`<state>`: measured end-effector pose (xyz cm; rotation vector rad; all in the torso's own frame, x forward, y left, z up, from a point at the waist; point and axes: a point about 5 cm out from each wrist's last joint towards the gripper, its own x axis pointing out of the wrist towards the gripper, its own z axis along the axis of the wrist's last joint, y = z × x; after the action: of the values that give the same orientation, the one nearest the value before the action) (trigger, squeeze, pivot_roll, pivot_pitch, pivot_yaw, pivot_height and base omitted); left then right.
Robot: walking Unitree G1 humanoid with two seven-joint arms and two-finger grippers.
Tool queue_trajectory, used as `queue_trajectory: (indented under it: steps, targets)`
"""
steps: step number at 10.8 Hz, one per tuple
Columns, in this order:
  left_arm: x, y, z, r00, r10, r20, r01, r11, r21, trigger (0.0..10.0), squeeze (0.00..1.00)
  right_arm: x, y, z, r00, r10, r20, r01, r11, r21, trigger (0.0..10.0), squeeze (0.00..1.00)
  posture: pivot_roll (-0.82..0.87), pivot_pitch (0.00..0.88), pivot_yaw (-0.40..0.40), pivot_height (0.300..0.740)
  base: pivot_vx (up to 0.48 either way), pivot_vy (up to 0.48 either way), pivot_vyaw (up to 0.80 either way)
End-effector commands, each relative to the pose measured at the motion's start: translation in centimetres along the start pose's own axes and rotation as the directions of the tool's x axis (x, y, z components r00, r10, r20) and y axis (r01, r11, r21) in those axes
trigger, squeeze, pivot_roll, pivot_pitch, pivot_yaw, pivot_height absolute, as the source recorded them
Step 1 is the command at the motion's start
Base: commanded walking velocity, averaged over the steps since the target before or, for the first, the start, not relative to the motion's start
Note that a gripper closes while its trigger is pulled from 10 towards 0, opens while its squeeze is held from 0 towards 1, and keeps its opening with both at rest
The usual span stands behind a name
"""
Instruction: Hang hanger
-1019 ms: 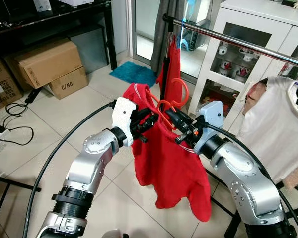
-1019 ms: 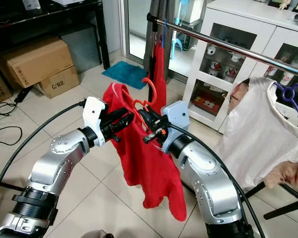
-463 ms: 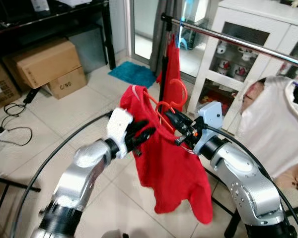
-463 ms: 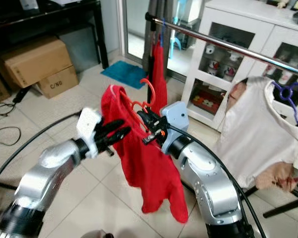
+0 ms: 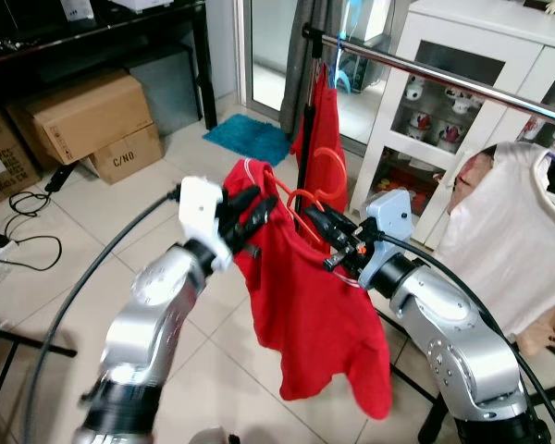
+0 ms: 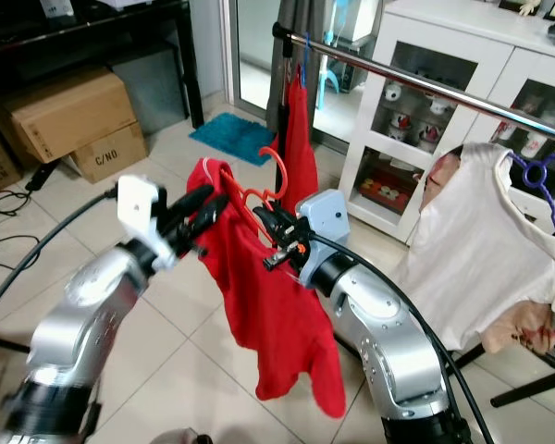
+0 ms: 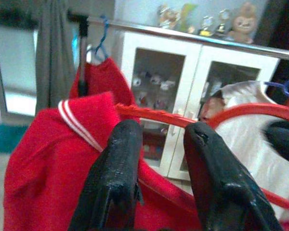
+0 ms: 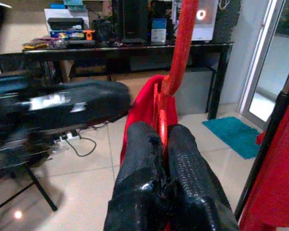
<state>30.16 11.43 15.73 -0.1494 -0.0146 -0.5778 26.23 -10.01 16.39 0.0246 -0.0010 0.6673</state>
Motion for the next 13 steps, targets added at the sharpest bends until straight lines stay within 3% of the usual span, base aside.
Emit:
queue_trajectory:
  steps: [1, 3, 5, 7, 9, 11, 13]
  targets:
    - [0.5, 0.5, -0.4, 0.998, 0.042, -0.043, -0.043, 0.998, -0.039, 10.0, 0.0, 0.1, 0.1, 1.3, 0.998, 0.018, 0.06, -0.016, 0.999, -0.03, 0.0, 0.0, -0.04, 0.0, -0.002, 0.74, 0.0, 0.0, 0.0]
    - [1.3, 0.8, -0.8, 0.994, 0.055, -0.094, -0.06, 0.996, -0.06, 10.0, 0.0, 0.1, 0.2, 1.3, 0.998, 0.019, 0.06, -0.017, 0.999, -0.034, 0.0, 0.0, -0.04, 0.0, 0.002, 0.74, 0.0, 0.0, 0.0]
    - [2.1, 0.3, -1.2, 0.988, -0.015, -0.155, -0.002, 0.995, -0.103, 10.0, 0.0, 0.1, 0.2, 1.3, 0.998, 0.017, 0.064, -0.014, 0.999, -0.037, 0.0, 0.0, -0.04, 0.0, 0.009, 0.74, 0.0, 0.0, 0.0]
    - [2.3, -0.1, -2.0, 0.976, -0.027, -0.215, -0.006, 0.988, -0.152, 10.0, 0.0, 0.1, 0.3, 1.3, 0.998, 0.016, 0.066, -0.014, 0.999, -0.039, 0.0, 0.0, -0.04, 0.0, 0.012, 0.74, 0.0, 0.0, 0.0]
    - [2.4, -0.2, -2.0, 0.975, -0.034, -0.219, -0.002, 0.987, -0.163, 10.0, 0.0, 0.1, 0.3, 1.3, 0.998, 0.018, 0.067, -0.016, 0.999, -0.04, 0.0, 0.0, -0.04, 0.0, 0.011, 0.74, 0.0, 0.0, 0.0]
    - [2.4, -0.2, -1.9, 0.974, -0.021, -0.225, -0.016, 0.987, -0.163, 3.3, 0.0, 0.2, 0.3, 1.4, 0.998, 0.021, 0.067, -0.018, 0.999, -0.041, 0.0, 0.0, -0.04, 0.0, 0.008, 0.74, 0.0, 0.0, 0.0]
    - [2.4, -0.1, -1.9, 0.975, -0.015, -0.222, -0.024, 0.985, -0.169, 0.0, 0.0, 0.2, 0.3, 1.4, 0.998, 0.022, 0.065, -0.019, 0.999, -0.044, 0.0, 0.0, -0.04, 0.0, 0.007, 0.74, 0.0, 0.0, 0.0]
